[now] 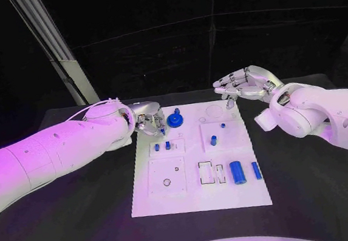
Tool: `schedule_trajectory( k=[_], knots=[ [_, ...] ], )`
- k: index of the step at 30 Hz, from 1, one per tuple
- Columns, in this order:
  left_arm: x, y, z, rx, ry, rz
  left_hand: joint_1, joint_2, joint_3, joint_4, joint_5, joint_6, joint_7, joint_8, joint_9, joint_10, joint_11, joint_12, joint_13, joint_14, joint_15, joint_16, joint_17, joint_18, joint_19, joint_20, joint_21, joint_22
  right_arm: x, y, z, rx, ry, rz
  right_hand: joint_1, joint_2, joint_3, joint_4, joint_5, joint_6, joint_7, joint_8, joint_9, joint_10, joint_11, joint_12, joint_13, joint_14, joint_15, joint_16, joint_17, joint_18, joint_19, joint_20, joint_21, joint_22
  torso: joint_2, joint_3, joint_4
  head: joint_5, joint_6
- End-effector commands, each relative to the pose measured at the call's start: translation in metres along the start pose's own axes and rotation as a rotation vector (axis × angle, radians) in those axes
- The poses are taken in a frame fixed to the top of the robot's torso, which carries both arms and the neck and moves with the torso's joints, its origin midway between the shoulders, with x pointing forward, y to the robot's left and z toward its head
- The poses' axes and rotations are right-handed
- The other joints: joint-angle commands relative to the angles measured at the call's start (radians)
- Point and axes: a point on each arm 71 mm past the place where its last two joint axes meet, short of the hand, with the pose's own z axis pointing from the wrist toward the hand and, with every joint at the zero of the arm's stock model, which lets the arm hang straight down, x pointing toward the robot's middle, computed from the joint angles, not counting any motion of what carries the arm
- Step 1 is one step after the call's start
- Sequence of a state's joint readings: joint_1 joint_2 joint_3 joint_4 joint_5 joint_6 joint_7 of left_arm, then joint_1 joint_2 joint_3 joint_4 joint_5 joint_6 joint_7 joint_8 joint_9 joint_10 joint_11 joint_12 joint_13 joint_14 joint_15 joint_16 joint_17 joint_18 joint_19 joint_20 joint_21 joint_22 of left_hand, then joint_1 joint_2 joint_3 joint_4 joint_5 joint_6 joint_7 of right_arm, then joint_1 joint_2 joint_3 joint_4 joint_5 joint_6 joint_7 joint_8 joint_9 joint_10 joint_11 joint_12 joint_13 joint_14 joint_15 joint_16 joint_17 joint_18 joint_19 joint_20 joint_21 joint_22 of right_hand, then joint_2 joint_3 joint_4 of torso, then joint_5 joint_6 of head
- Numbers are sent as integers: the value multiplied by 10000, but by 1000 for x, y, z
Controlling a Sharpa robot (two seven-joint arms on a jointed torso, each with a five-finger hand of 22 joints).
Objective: Assemble the parts on the task board
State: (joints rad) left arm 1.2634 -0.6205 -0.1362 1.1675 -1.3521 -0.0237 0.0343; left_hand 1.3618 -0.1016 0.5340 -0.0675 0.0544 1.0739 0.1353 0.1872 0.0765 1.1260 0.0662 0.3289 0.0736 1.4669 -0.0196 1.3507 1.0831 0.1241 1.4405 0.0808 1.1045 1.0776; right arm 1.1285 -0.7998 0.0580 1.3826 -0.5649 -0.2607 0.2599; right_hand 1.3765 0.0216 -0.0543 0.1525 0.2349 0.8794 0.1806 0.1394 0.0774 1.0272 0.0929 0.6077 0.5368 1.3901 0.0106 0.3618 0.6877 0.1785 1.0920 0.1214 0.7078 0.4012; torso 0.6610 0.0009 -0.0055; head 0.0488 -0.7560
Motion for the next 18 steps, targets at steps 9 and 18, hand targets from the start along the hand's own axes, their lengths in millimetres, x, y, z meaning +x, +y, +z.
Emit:
schedule_trajectory(
  k=[9, 18],
  knots=[
    [5, 0, 1, -85, 600, -76, -80, 3, -38, 30, 3, 64, -5, -34, -5, 79, -30, -54, -12, 180, -20, -56, -37, -143, -41, -38, -20, -26, 1, 2, 0, -121, 81, 4, -24, 95, -49, -6, 68, -64, -20, 38, 5, -63, -4, 54, -11, 39, 48, -37, 12, 49, 96, -7, -60, -11, -2, 1, 9, -10, -18],
    [6, -2, 3, -85, 634, -58, -82, 6, -43, 27, 3, 75, -10, -36, -3, 91, -35, -58, -9, 177, -23, -58, -43, -141, -44, -39, -28, -31, 1, 2, 1, -130, 94, 11, -24, 95, -49, -6, 68, -64, -20, 38, 5, -63, -4, 54, -11, 39, 48, -37, 12, 49, 96, -7, -60, -11, 2, 0, 13, -10, -24]
  ],
)
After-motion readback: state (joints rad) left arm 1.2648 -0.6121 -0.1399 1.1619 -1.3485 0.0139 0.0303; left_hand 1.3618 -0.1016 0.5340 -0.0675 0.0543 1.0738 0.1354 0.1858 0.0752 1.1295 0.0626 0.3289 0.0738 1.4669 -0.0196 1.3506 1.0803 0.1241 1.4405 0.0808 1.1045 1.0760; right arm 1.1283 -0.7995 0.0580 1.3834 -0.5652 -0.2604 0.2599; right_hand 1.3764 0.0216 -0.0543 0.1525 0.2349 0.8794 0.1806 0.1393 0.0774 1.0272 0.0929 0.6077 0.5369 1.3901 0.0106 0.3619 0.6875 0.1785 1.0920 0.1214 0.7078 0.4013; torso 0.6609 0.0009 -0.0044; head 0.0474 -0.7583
